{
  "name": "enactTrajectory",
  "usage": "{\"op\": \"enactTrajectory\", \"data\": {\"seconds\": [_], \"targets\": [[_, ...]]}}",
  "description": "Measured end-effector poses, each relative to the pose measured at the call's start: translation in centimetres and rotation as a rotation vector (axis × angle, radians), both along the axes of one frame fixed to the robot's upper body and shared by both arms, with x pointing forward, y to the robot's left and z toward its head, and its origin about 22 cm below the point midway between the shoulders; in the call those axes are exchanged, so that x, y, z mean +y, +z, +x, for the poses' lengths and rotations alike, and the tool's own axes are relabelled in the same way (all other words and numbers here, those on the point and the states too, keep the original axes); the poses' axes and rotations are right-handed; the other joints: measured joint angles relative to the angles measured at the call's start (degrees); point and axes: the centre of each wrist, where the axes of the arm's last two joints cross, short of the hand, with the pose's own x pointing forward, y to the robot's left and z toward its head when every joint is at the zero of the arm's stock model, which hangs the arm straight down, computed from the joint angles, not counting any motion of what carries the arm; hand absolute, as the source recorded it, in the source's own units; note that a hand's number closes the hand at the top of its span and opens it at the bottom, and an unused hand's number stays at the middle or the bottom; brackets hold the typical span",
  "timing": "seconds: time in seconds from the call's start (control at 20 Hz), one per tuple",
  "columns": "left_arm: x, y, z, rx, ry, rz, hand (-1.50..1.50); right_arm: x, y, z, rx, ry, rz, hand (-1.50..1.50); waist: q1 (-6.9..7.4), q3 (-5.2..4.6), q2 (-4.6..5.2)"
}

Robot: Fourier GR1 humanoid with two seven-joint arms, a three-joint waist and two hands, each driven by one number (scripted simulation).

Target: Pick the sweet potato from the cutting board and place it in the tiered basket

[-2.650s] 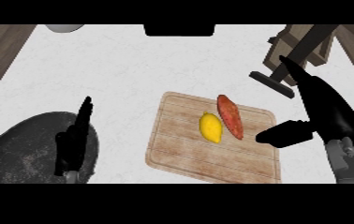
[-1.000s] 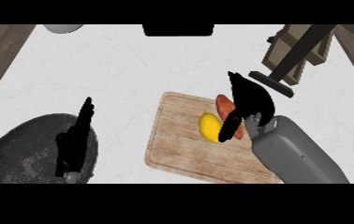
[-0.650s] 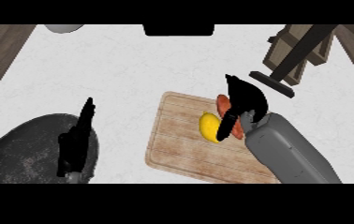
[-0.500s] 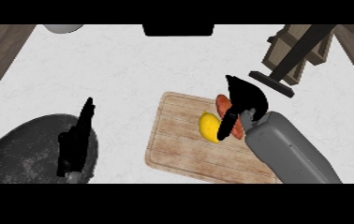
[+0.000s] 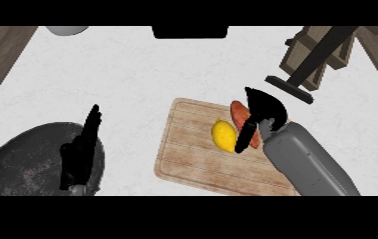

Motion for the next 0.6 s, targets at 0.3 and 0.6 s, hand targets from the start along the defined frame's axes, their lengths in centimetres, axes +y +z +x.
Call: {"op": "enactTrajectory", "data": {"seconds": [0.3, 0.6], "targets": [[-0.1, -0.1, -0.1, 0.002, 0.002, -0.001, 0.0, -0.2, -0.7, -0.1, 0.009, -0.006, 0.003, 1.5, -0.06, 0.03, -0.02], [0.0, -0.3, -0.2, -0.009, -0.007, 0.001, 0.0, -0.5, -1.7, -0.4, -0.021, 0.016, -0.011, 1.5, 0.01, -0.07, -0.25]]}}
